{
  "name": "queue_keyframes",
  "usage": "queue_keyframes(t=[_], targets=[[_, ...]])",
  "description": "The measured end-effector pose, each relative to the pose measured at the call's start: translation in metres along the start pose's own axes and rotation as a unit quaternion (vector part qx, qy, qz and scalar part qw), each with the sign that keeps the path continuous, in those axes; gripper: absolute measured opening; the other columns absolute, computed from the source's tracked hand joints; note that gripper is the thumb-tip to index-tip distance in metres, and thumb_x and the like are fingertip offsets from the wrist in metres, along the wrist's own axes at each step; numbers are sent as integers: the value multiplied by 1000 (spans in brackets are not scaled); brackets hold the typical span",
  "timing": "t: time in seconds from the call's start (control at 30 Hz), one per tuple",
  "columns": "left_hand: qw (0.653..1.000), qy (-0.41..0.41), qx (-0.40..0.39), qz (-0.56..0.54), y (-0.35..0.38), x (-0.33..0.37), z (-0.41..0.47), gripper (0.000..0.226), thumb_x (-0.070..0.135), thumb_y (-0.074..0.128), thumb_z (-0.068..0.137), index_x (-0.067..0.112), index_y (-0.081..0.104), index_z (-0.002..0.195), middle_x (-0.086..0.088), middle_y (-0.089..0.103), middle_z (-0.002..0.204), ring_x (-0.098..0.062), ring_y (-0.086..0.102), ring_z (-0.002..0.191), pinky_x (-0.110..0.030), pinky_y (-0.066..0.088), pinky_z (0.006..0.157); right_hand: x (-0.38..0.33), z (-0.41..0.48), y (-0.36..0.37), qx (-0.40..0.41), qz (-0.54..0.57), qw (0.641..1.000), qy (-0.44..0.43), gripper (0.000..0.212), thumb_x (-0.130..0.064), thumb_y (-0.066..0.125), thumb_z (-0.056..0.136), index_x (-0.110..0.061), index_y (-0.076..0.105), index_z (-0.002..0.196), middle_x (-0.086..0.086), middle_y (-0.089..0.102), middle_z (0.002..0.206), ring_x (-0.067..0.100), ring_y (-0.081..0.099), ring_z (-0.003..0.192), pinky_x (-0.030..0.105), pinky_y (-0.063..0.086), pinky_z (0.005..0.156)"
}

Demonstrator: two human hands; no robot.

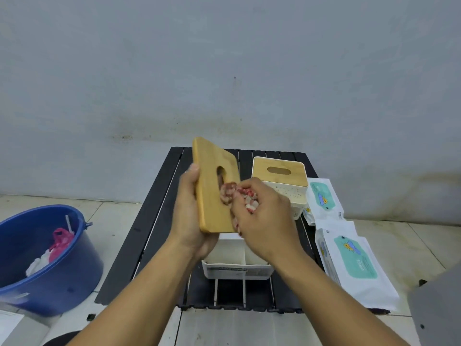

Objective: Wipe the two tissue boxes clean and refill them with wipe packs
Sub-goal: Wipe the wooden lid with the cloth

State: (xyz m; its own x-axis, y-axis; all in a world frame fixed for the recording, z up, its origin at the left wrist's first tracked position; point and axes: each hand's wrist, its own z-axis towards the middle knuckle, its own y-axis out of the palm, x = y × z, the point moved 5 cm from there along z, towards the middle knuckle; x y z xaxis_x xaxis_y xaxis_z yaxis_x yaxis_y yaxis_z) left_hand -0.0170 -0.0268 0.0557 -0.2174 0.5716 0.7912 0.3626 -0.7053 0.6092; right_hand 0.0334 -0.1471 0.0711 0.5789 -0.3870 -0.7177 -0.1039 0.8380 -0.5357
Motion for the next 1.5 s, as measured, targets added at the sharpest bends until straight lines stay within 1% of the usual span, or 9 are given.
queue_keyframes(t=[0.17, 0.3, 0.43, 0.63, 0.77, 0.9, 1.1, 1.23, 1.5], targets=[[1000, 10, 6, -23, -19, 12, 4, 61, 58, 42, 101, 10, 66, 131, -15, 72, 114, -31, 70, 105, -47, 57, 91, -5, -10, 17, -49, -1, 999, -5, 8, -34, 59, 95, -31, 63, 101, -10, 68, 85, 8, 62, 78, 36, 54, 67], [998, -48, -45, -6, 2, -4, -6, 58, 55, 41, 100, 11, 72, 122, -15, 75, 110, -26, 74, 92, -40, 60, 77, 11, 9, -3, 31, 2, 999, 38, 4, -33, 63, 94, -30, 63, 92, -12, 67, 73, 4, 64, 70, 34, 54, 63], [994, -67, -68, 50, 23, -33, -17, 61, 59, 52, 91, 18, 65, 136, -12, 72, 120, -31, 66, 98, -47, 55, 83, 29, 22, -31, 92, 34, 990, 99, 9, -36, 64, 94, -29, 64, 88, -16, 67, 74, -1, 63, 76, 31, 52, 64], [999, -22, -32, 36, 29, -38, -17, 47, 45, 48, 103, 13, 66, 131, -11, 75, 120, -19, 74, 106, -29, 60, 80, -13, 14, -26, 66, 89, 994, 18, 4, -26, 66, 93, -27, 68, 90, -16, 70, 77, 0, 66, 75, 18, 50, 63], [1000, -13, -22, 14, 18, -26, -12, 41, 43, 45, 103, 15, 76, 102, -7, 77, 98, -16, 75, 89, -27, 60, 68, -34, 7, -14, 26, 88, 996, -16, 4, -31, 65, 93, -29, 68, 96, -15, 69, 78, 2, 67, 77, 23, 53, 64], [1000, -14, -19, 3, 16, -16, -13, 57, 53, 47, 95, 11, 69, 127, -12, 76, 114, -24, 73, 102, -34, 60, 78, -12, 13, -16, 55, 53, 997, 9, 2, -32, 65, 94, -32, 67, 92, -16, 68, 76, 3, 65, 76, 34, 54, 68], [999, -20, -29, -38, 13, -15, -11, 58, 59, 46, 98, 18, 67, 134, -16, 71, 125, -36, 64, 111, -48, 57, 86, 24, 18, -28, 65, -24, 996, 58, 6, -34, 62, 96, -34, 60, 90, -18, 64, 75, 8, 65, 74, 41, 58, 68], [1000, -1, 3, -23, 6, -9, -6, 60, 56, 41, 100, 11, 65, 131, -13, 74, 111, -31, 70, 103, -42, 61, 80, 8, 4, -10, 23, -37, 999, 33, 10, -39, 57, 93, -30, 62, 95, -10, 66, 79, 13, 63, 75, 40, 56, 67], [999, 25, 24, -27, -11, 0, -1, 50, 59, 49, 96, 12, 66, 91, -7, 65, 80, -20, 66, 73, -32, 58, 68, -60, -26, 8, -4, 90, 992, -92, 13, -35, 59, 92, -29, 64, 103, -11, 65, 88, 12, 65, 81, 34, 55, 68]])
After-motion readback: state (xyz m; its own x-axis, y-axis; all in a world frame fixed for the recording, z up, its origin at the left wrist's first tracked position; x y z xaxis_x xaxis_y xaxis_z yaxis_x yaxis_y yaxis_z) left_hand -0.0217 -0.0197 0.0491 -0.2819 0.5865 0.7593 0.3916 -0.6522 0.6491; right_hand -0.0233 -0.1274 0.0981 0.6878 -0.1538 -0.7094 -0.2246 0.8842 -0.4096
